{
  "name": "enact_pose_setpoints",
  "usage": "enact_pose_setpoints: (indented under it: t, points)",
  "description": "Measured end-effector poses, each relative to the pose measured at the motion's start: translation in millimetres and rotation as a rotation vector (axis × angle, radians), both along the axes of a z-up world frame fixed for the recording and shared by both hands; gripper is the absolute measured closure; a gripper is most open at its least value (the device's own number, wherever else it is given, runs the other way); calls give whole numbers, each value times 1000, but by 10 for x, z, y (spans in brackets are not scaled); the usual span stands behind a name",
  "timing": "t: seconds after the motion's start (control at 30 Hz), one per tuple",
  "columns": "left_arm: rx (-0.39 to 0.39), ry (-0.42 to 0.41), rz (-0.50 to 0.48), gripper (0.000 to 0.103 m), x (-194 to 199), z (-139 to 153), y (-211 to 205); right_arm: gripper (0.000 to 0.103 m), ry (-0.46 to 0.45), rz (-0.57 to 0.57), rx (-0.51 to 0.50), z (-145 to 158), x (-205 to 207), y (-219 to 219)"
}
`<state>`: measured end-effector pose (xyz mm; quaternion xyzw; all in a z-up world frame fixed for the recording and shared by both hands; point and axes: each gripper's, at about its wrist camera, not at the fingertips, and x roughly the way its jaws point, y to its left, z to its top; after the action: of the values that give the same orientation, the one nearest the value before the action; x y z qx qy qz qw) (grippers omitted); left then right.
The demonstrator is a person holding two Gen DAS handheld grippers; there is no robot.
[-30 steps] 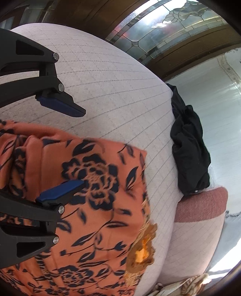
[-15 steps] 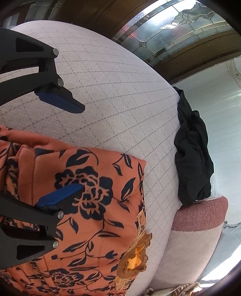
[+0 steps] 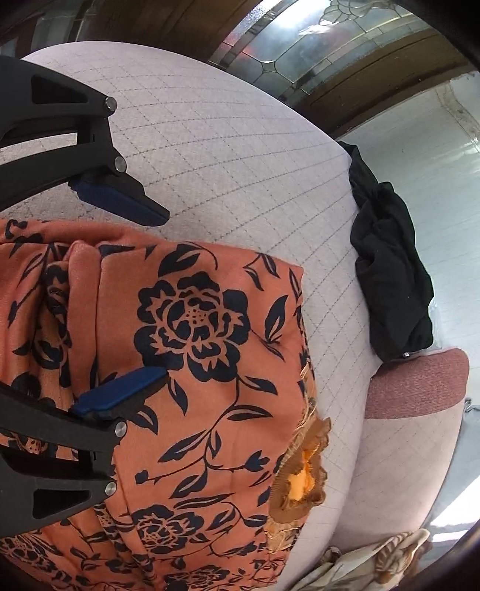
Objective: Fold small clothes
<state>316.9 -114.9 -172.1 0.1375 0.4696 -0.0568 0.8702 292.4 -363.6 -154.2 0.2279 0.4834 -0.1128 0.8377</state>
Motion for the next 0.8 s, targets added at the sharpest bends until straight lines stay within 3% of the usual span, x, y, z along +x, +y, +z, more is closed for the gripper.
enact_pose_setpoints:
  t: [0.17,0.27,0.5,0.7,0.8]
  points:
    - [34,47,-45,24,-19,-148,-95,84,36,-29,-9,-162,25,-72]
    - [100,1,-60,19,-71,-162,-179,84,26,-16,-40,-106,34,-41]
    - [64,-22,-69,19,-186,-59,-176,84,-21,7,21,-52,-46,64]
    - [170,-52,-146,19,-321,-133,-385,83,-10,44,-42,-30,-14,215]
    - [117,-39,-132,19,-289,-83,-330,83,-58,40,-9,38,-32,200]
